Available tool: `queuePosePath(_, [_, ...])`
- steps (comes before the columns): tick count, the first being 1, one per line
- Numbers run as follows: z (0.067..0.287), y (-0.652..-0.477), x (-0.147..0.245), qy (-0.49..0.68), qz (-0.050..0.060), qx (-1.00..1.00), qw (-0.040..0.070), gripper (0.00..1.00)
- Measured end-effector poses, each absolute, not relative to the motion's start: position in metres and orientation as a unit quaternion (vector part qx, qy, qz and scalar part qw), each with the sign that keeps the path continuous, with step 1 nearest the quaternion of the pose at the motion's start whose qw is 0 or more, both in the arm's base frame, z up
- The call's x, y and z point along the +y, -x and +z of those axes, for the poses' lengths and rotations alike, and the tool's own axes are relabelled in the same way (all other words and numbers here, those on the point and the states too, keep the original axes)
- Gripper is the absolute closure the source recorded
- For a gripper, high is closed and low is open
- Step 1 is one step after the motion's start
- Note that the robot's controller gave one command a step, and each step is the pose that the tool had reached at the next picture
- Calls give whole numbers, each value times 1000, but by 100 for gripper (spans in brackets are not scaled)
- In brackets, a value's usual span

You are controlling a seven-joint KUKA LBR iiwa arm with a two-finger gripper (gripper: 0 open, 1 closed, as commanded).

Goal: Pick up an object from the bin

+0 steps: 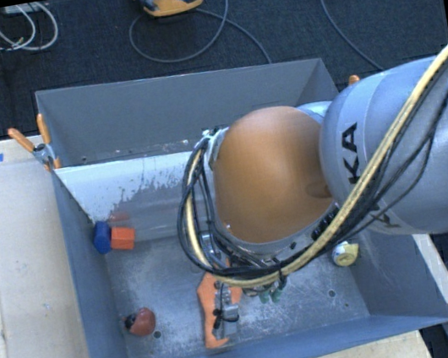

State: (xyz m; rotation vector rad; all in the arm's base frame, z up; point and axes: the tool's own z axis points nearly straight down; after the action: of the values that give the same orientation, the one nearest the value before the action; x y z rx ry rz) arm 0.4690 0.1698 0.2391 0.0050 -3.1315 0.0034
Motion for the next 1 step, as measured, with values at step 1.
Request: queuePosePath(1, [243,-471,169,1,0,-1000,1,0])
